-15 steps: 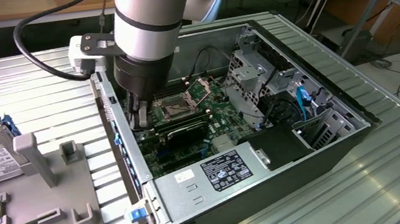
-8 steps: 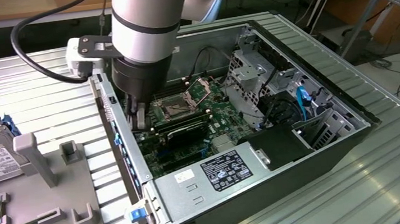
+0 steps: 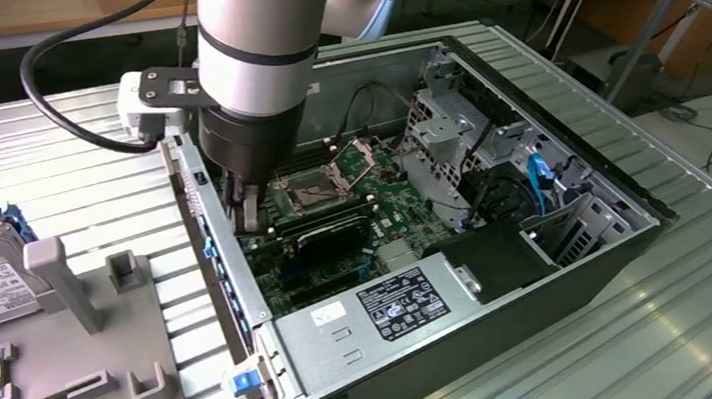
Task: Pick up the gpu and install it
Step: 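Press down on the gpu until it lock into place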
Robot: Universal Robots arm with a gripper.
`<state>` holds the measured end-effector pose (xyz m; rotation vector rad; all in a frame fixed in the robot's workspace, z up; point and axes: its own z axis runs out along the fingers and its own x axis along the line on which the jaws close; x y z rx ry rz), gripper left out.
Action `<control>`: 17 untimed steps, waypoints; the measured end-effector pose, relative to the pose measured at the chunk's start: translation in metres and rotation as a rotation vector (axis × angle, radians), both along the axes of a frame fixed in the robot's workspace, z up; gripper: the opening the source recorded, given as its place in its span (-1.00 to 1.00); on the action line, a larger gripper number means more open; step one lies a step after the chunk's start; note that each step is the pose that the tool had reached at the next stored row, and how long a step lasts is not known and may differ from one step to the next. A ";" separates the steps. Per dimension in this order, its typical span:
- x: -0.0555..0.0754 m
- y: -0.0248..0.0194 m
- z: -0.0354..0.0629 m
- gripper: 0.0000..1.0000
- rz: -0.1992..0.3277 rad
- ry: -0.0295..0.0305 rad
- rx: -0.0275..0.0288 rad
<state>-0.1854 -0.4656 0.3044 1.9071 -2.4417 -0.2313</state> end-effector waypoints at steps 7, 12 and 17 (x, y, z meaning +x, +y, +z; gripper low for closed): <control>0.004 -0.0001 -0.0001 -0.79 0.000 0.0021 0.0009; 0.022 0.0010 0.0000 -0.79 0.000 0.0137 0.0006; 0.032 0.0013 -0.0015 -0.79 0.004 0.0024 0.0005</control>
